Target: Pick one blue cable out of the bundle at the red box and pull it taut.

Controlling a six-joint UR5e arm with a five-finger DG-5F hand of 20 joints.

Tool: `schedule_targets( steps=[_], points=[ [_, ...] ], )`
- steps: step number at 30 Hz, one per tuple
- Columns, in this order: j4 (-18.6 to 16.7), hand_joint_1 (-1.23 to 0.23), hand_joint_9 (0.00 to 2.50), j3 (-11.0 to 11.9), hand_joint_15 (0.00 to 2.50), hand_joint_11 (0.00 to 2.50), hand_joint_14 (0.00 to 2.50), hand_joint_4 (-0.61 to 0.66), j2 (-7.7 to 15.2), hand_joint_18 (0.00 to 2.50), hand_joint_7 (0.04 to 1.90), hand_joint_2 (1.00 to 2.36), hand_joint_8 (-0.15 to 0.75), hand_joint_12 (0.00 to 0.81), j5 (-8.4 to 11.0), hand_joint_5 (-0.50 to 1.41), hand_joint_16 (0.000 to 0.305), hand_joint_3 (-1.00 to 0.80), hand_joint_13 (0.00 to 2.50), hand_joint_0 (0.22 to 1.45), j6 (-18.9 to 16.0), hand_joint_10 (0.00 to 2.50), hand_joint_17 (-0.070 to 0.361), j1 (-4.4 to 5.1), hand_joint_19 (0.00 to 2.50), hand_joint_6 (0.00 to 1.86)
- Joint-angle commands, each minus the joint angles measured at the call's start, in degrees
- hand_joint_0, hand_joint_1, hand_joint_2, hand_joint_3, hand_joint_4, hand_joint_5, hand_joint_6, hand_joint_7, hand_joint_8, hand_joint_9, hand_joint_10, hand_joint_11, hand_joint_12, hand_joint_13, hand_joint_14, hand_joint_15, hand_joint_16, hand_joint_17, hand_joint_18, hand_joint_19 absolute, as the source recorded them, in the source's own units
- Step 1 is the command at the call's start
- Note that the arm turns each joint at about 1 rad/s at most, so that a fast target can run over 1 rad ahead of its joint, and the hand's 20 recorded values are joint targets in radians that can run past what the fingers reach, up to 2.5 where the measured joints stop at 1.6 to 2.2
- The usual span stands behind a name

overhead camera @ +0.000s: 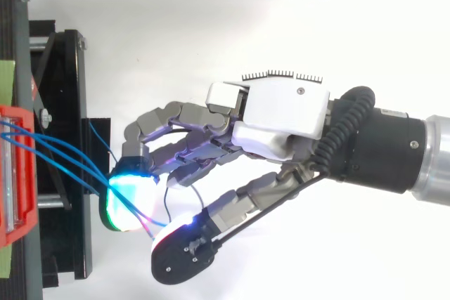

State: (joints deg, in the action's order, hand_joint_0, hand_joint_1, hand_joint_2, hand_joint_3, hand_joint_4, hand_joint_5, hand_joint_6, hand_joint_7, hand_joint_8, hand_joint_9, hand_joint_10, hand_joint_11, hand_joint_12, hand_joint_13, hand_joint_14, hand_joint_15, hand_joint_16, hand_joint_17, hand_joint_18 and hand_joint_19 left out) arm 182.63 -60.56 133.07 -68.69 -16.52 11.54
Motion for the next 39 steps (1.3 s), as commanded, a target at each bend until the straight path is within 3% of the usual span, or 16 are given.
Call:
schedule_targets(
  steps=[1, 9, 14, 20, 27, 34, 39],
  points=[
    [0.0, -1.01, 0.5, 0.0, 0.07, 0.65, 0.0, -0.27, 0.0, 0.54, 1.03, 1.0, 0.208, 0.368, -0.04, -0.24, 0.052, -0.5, 0.34, 0.73, 0.0, 0.01, 0.116, -0.11, 0.16, 0.8],
    [0.0, -0.9, 0.62, 0.0, 0.12, 0.7, 0.0, -0.16, 0.0, 0.54, 1.0, 1.0, 0.269, 0.405, 0.05, -0.2, 0.057, -0.5, 0.36, 0.5, 0.0, 0.01, 0.128, -0.2, 0.28, 0.78],
    [0.0, -0.8, 0.67, 0.0, 0.13, 0.69, 0.0, -0.13, 0.0, 0.55, 1.03, 1.0, 0.291, 0.416, -0.04, -0.17, 0.06, -0.5, 0.38, 0.47, 0.0, 0.01, 0.134, -0.2, 0.3, 0.75],
    [0.0, -0.75, 0.71, 0.0, 0.14, 0.69, 0.0, -0.15, 0.1, 0.53, 1.12, 1.0, 0.267, 0.385, 0.05, -0.15, 0.053, -0.5, 0.39, 0.58, 0.1, 0.02, 0.12, -0.2, 0.34, 0.73],
    [0.0, -0.85, 0.73, 0.0, 0.13, 0.71, 0.0, -0.1, 0.0, 0.57, 1.13, 1.01, 0.28, 0.387, 0.05, -0.16, 0.053, -0.36, 0.41, 0.63, 0.1, 0.02, 0.119, -0.2, 0.32, 0.78],
    [0.0, -0.93, 0.73, -0.1, 0.11, 0.78, 0.0, -0.1, 0.0, 0.59, 1.07, 1.0, 0.285, 0.387, 0.05, -0.18, 0.053, -0.44, 0.43, 0.71, 0.2, 0.02, 0.12, -0.2, 0.27, 0.84],
    [0.1, -0.93, 0.76, -0.1, 0.11, 0.89, 0.0, 0.06, 0.0, 0.62, 1.03, 1.0, 0.305, 0.394, -0.04, -0.17, 0.054, -0.5, 0.44, 0.75, 0.4, 0.02, 0.121, -0.2, 0.24, 0.85]
  ],
)
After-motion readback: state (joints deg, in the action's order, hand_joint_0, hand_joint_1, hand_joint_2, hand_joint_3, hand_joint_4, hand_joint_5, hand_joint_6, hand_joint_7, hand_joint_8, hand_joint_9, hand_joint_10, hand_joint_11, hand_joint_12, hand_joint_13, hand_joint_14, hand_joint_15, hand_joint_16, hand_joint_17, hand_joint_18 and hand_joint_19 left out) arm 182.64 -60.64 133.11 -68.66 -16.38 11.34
